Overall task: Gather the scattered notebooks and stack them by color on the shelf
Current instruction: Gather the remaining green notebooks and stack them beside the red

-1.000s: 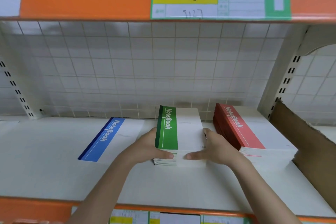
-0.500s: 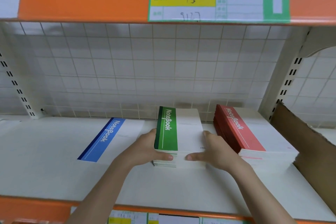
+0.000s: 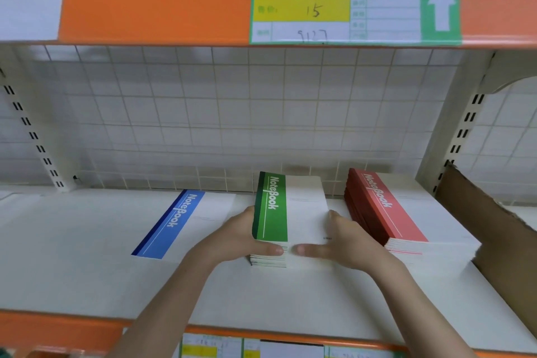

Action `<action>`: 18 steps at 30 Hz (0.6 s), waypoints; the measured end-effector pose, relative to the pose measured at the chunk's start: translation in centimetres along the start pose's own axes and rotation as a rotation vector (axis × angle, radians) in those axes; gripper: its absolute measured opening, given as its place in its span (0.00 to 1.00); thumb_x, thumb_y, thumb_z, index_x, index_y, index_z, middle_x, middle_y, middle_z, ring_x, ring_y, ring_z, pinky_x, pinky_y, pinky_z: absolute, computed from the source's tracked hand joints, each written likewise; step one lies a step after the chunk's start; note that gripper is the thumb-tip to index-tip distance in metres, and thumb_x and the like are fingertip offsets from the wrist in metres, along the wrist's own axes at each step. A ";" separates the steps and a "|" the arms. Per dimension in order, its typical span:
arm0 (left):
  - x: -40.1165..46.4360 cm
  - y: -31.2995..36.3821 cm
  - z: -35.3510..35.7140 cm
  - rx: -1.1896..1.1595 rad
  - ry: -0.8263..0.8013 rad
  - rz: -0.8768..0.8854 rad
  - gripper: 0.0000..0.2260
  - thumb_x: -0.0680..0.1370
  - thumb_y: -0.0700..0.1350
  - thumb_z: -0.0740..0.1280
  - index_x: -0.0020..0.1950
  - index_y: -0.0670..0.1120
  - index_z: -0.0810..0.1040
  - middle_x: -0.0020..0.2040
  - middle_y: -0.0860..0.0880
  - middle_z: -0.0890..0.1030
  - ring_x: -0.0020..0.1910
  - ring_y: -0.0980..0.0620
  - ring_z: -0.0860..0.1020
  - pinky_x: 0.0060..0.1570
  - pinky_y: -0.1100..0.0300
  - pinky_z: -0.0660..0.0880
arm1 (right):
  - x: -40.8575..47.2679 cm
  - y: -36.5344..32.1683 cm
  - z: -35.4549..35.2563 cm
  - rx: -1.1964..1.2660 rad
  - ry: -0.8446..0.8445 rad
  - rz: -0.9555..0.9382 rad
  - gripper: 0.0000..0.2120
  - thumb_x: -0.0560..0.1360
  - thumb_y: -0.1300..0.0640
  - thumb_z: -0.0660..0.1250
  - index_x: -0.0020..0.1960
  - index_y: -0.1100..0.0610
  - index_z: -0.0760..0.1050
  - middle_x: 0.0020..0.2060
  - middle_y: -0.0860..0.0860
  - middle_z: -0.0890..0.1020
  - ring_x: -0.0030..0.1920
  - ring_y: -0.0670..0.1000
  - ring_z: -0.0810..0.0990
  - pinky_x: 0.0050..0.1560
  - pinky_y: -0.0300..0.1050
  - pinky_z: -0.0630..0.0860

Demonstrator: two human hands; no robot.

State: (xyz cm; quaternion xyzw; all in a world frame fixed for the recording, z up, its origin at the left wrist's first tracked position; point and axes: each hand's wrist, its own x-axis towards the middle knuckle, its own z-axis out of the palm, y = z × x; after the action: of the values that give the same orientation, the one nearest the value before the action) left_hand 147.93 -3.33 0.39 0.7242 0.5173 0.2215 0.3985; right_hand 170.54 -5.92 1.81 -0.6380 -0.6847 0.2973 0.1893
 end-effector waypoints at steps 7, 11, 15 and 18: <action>-1.3 0.4 -0.4 0.032 0.052 -0.034 0.25 0.72 0.69 0.58 0.66 0.61 0.66 0.69 0.58 0.70 0.66 0.60 0.70 0.65 0.60 0.67 | 0.1 -1.6 0.0 -0.086 0.128 -0.056 0.39 0.77 0.37 0.57 0.77 0.59 0.49 0.76 0.55 0.57 0.75 0.52 0.58 0.71 0.45 0.58; -2.4 -0.4 -1.7 0.310 0.232 -0.086 0.31 0.79 0.63 0.54 0.77 0.47 0.57 0.76 0.48 0.61 0.73 0.51 0.61 0.67 0.59 0.59 | 0.8 -3.1 1.0 -0.242 0.148 -0.071 0.34 0.79 0.39 0.55 0.77 0.57 0.52 0.77 0.56 0.53 0.77 0.53 0.52 0.73 0.46 0.54; -4.4 -1.5 -3.6 0.464 0.280 -0.139 0.29 0.80 0.61 0.54 0.76 0.46 0.57 0.76 0.49 0.59 0.74 0.51 0.61 0.69 0.55 0.61 | 1.6 -5.5 2.8 -0.296 0.144 -0.134 0.29 0.79 0.41 0.56 0.73 0.58 0.61 0.73 0.57 0.62 0.72 0.56 0.62 0.69 0.46 0.61; -6.7 -2.7 -5.3 0.662 0.357 -0.204 0.28 0.80 0.60 0.54 0.75 0.46 0.59 0.74 0.49 0.62 0.71 0.50 0.64 0.65 0.55 0.65 | 2.0 -8.1 4.8 -0.321 0.148 -0.226 0.25 0.79 0.43 0.57 0.70 0.56 0.64 0.67 0.54 0.69 0.65 0.57 0.70 0.62 0.47 0.70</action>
State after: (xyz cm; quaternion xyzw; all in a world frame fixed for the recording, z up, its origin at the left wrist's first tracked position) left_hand 140.05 -7.24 1.98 0.7086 0.6914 0.1241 0.0671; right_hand 161.06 -4.81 3.19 -0.5991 -0.7747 0.1135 0.1674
